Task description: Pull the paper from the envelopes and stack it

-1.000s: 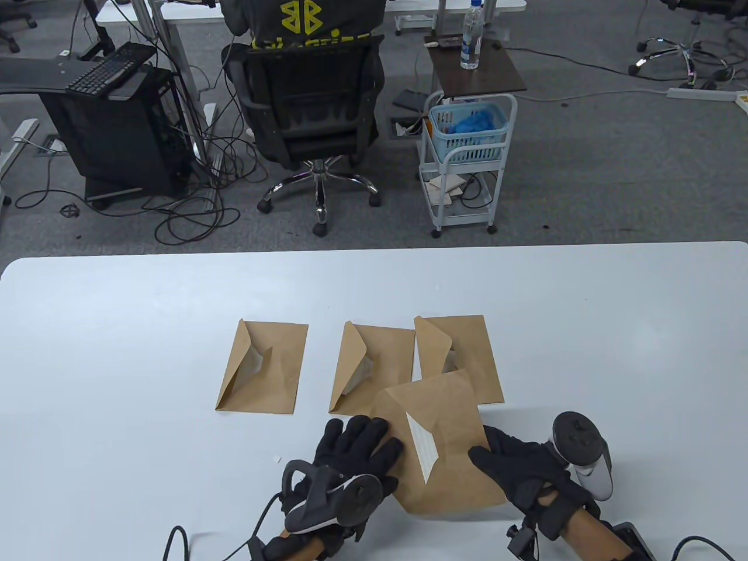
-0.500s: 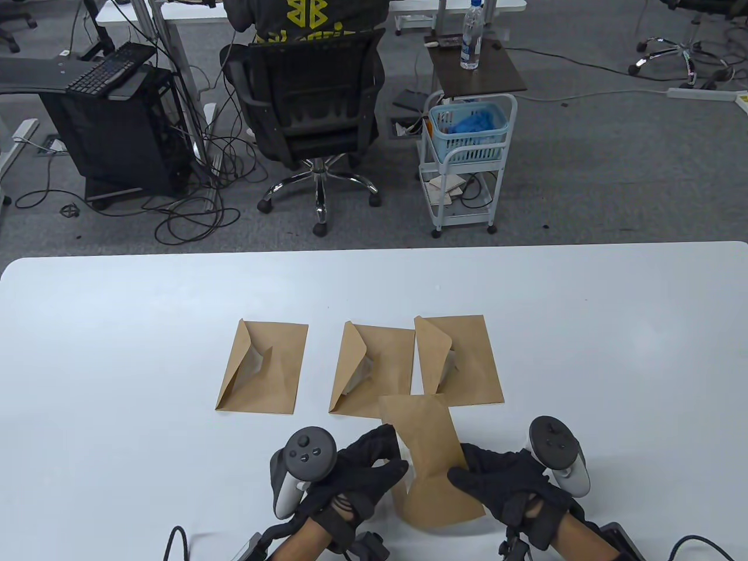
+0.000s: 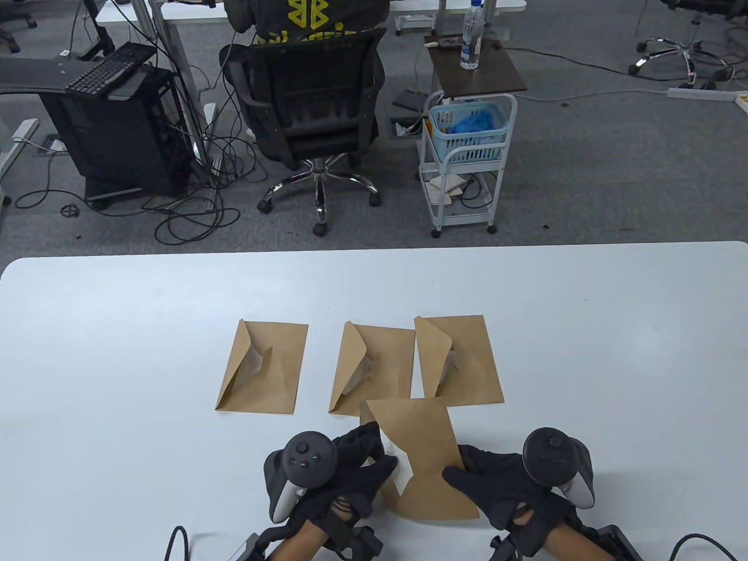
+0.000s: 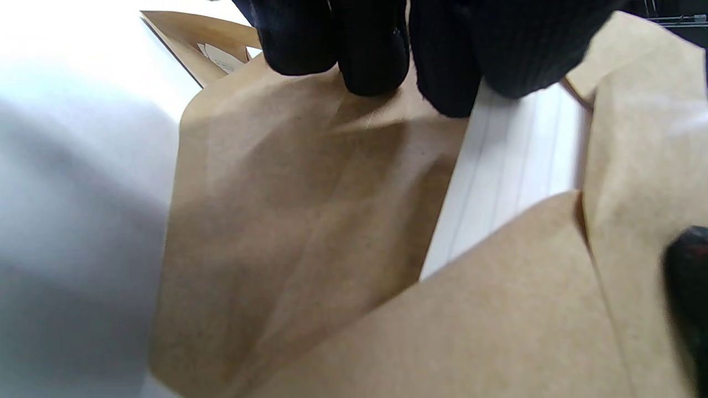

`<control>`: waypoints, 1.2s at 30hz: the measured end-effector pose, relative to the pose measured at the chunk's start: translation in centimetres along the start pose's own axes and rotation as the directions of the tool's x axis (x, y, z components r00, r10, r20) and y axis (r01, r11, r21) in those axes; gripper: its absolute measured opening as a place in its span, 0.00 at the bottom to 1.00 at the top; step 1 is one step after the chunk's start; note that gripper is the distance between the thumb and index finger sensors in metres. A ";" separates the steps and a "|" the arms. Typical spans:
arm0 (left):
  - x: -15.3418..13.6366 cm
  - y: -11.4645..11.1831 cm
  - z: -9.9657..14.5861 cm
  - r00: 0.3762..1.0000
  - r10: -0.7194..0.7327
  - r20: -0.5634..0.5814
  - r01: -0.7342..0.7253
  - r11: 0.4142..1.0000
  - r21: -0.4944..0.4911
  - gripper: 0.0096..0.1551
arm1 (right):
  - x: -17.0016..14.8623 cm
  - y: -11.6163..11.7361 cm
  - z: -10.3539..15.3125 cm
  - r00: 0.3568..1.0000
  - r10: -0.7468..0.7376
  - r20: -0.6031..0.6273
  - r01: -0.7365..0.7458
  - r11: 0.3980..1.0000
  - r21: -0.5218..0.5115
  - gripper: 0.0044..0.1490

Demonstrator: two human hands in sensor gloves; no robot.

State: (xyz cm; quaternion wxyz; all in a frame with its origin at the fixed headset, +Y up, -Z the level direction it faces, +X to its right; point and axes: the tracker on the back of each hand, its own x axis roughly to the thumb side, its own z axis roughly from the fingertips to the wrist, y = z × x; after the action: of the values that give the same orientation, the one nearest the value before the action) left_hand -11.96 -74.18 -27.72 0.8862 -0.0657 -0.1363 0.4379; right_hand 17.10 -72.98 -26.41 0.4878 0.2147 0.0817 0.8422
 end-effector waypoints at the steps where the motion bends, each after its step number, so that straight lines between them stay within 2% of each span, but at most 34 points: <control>1: 0.0 0.1 0.0 1.000 -0.006 -0.004 0.006 1.000 0.007 0.19 | 0.0 0.0 0.0 1.000 0.003 -0.001 -0.003 1.000 -0.003 0.25; 8: -0.8 1.5 0.1 0.992 -0.120 -0.037 0.123 0.989 0.082 0.19 | -0.1 -1.5 0.5 1.000 0.017 0.002 -0.016 0.997 -0.071 0.24; 13: -2.0 3.1 -0.1 0.973 -0.203 -0.113 0.216 0.968 0.127 0.19 | -0.5 -3.9 1.0 1.000 0.007 -0.004 -0.008 0.991 -0.132 0.24; 16: -2.3 3.9 0.0 0.956 -0.252 -0.147 0.274 0.949 0.155 0.19 | -0.8 -5.8 1.4 1.000 0.005 -0.012 -0.007 0.979 -0.203 0.25; 22: -2.4 3.9 -0.4 0.904 -0.387 -0.180 0.408 0.908 0.093 0.20 | -1.6 -9.3 2.4 0.999 0.008 -0.031 -0.018 0.940 -0.342 0.24; 27: -2.8 3.0 -0.9 0.847 -0.498 -0.184 0.502 0.865 -0.030 0.23 | -2.6 -10.6 2.8 0.997 -0.055 -0.057 0.029 0.918 -0.396 0.25; 28: -2.7 2.7 -1.0 0.833 -0.522 -0.182 0.525 0.850 -0.034 0.25 | -2.6 -10.7 2.8 0.997 -0.059 -0.057 0.032 0.916 -0.400 0.25; 32: -2.3 1.7 -1.1 0.718 -0.682 -0.142 0.677 0.731 -0.087 0.43 | -2.5 -10.4 2.7 0.997 -0.053 -0.058 0.027 0.921 -0.389 0.25; 36: -1.7 0.9 -1.1 0.640 -0.759 -0.116 0.752 0.650 -0.110 0.45 | -2.4 -10.1 2.6 0.997 -0.045 -0.055 0.021 0.926 -0.378 0.25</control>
State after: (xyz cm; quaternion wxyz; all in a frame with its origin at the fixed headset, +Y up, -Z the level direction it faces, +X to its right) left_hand -13.31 -75.01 -29.30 0.9936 -0.0585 -0.0950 0.0181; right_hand 27.20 -70.05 -28.24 0.5314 0.0892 -0.0626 0.8401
